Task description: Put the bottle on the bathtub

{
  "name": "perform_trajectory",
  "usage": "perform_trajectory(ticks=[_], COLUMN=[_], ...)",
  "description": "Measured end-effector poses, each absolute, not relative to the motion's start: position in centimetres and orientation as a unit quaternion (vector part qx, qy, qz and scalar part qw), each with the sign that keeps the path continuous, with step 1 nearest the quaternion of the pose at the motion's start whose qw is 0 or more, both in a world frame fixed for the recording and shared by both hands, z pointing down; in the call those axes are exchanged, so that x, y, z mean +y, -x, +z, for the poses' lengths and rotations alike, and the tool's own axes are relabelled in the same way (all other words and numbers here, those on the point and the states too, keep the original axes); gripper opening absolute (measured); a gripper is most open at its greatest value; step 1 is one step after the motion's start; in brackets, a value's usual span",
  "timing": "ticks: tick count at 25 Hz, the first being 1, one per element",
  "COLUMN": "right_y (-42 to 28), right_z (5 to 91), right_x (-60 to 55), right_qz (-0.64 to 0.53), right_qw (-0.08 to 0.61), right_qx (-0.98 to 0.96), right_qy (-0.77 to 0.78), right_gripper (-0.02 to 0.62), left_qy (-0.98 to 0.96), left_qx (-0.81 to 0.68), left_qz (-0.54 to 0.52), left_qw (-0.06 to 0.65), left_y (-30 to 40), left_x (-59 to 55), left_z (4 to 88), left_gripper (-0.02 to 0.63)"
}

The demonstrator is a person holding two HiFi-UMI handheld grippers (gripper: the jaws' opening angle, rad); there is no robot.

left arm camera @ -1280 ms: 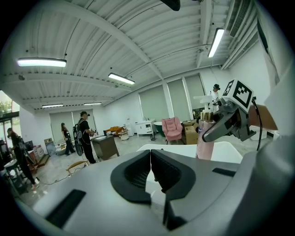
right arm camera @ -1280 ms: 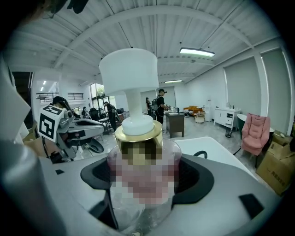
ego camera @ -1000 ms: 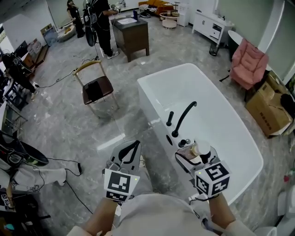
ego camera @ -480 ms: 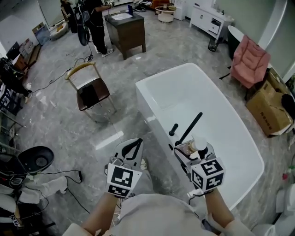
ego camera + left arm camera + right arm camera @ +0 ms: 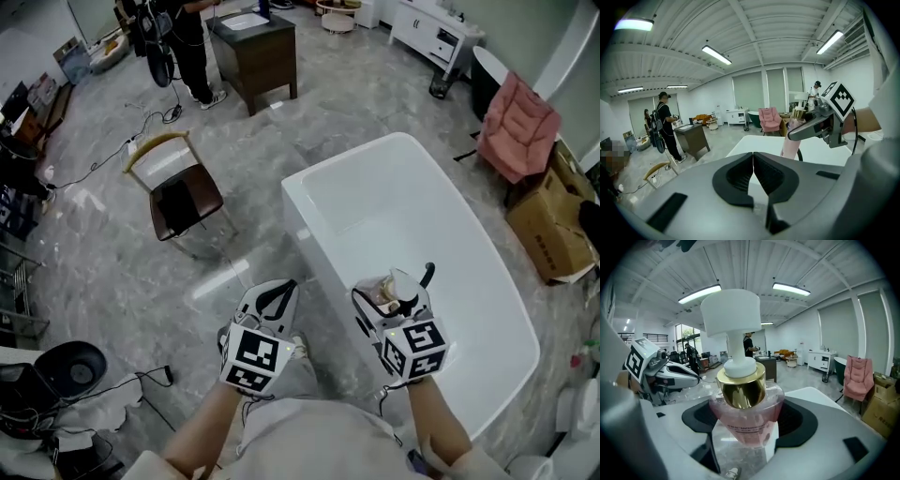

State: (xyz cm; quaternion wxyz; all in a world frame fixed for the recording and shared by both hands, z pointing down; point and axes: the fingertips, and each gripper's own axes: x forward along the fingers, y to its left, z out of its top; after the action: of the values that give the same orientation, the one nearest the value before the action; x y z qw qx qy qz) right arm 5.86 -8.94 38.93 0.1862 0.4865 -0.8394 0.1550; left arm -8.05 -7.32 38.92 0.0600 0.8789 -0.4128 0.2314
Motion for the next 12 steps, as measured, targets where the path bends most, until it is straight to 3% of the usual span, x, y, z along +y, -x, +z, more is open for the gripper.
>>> perform_trajectory(ticks=[12], right_y=[-4.6], right_z=[46.3], right_x=[-19.9], right_qz=[0.197], right_qw=[0.192], right_qx=[-0.772], right_qy=[-0.573], right_gripper=[0.382], left_qy=[-0.888], left_qx=[-0.381], left_qz=[0.249], left_qw=[0.070], left_y=[10.2], left_x=[-18.3], left_z=[45.3], left_gripper=[0.020])
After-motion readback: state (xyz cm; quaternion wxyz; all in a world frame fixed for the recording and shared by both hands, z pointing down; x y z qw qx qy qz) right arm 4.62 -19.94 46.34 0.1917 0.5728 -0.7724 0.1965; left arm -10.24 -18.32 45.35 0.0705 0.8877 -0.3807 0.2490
